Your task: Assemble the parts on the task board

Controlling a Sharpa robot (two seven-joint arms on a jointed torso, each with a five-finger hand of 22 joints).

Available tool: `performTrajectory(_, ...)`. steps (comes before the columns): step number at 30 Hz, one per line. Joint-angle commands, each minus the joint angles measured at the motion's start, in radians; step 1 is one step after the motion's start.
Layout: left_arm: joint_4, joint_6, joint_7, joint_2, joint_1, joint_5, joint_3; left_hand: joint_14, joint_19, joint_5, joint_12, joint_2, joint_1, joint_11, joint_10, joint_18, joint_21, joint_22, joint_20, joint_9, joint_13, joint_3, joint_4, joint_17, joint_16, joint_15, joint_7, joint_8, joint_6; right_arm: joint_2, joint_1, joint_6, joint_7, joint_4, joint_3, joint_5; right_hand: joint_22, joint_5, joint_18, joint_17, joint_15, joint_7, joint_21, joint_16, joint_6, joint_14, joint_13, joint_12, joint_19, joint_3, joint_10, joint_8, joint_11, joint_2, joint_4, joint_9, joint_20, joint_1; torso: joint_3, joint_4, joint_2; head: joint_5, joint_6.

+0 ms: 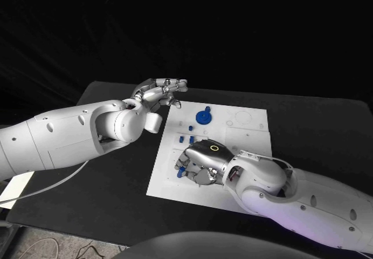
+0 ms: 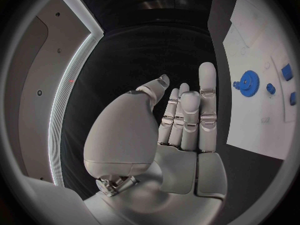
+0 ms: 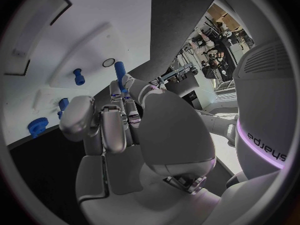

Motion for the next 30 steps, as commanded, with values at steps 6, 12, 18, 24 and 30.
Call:
performTrajectory(6,0.001,0.021,0.004,0.002,0.000,0.003,0.001,-0.006,-0.001,0.004,0.004,0.004,0.003,0.000,-0.009,0.019,-0.007,-0.001,0.005,0.000,0.001,-0.002,-0.002,-0.001,0.005,0.001,0.003,0.005,-0.007,0.006,-0.002,0.019,-0.008,-0.008,-0.002,-0.029,-0.001,0.004,0.002,-0.002,-0.009,0.001,-0.005,0.002,0.007,0.044,0.001,0.004,0.001,0.007,0.042,0.001,-0.033,0.006,0.001,0.001,-0.004,0.013,-0.0003,0.0004,-0.001,-0.001,-0.006)
performTrajectory(12,0.000,0.021,0.004,0.000,0.000,0.003,0.001,-0.006,-0.001,0.004,0.004,0.004,0.003,0.000,-0.009,0.019,-0.007,-0.001,0.005,0.000,0.001,-0.002,-0.002,-0.001,0.005,0.001,0.003,0.005,-0.007,-0.003,-0.002,0.007,-0.020,-0.001,-0.003,-0.046,0.001,0.004,0.002,-0.001,-0.009,0.002,-0.004,0.003,0.007,0.044,0.001,0.003,0.001,0.007,0.042,0.001,-0.033,0.007,0.000,0.001,-0.004,0.012,0.0007,0.0004,-0.001,0.001,-0.007)
performTrajectory(18,0.000,0.020,0.003,-0.003,0.000,0.003,0.001,-0.006,-0.001,0.004,0.004,0.004,0.003,0.000,-0.009,0.019,-0.007,-0.001,0.005,0.000,0.001,-0.002,-0.002,-0.001,0.005,0.001,0.003,0.005,-0.007,-0.019,-0.002,0.005,-0.025,0.012,-0.002,-0.053,0.001,0.004,0.002,-0.001,-0.009,0.002,-0.004,0.003,0.007,0.044,0.001,0.003,0.001,0.007,0.042,0.001,-0.033,0.007,0.000,0.001,-0.004,0.012,-0.0002,-0.0006,-0.001,0.002,-0.008)
performTrajectory(24,0.000,0.021,0.003,-0.003,0.000,0.002,0.001,-0.006,-0.001,0.004,0.004,0.004,0.003,0.000,-0.009,0.019,-0.007,-0.001,0.005,0.000,0.001,-0.002,-0.002,-0.001,0.005,0.001,0.003,0.005,-0.007,-0.023,-0.002,0.015,-0.034,0.011,-0.002,-0.058,0.001,0.004,0.002,-0.001,-0.009,0.002,-0.004,0.003,0.007,0.044,0.001,0.003,0.001,0.007,0.042,0.001,-0.033,0.007,0.000,0.001,-0.004,0.012,0.0003,0.0000,-0.001,0.001,-0.009)
performTrajectory(30,0.000,0.021,0.003,-0.004,0.000,0.002,0.001,-0.006,-0.001,0.004,0.004,0.004,0.003,0.000,-0.009,0.019,-0.007,-0.001,0.005,0.000,0.001,-0.002,-0.002,-0.001,0.005,0.001,0.003,0.005,-0.007,-0.020,0.000,0.031,-0.045,0.003,-0.002,-0.064,0.001,0.003,0.002,0.000,-0.009,0.002,-0.004,0.003,0.007,0.044,0.001,0.002,0.001,0.008,0.042,0.001,-0.032,0.006,0.000,0.001,-0.004,0.010,-0.0005,-0.0001,-0.001,0.001,-0.008)
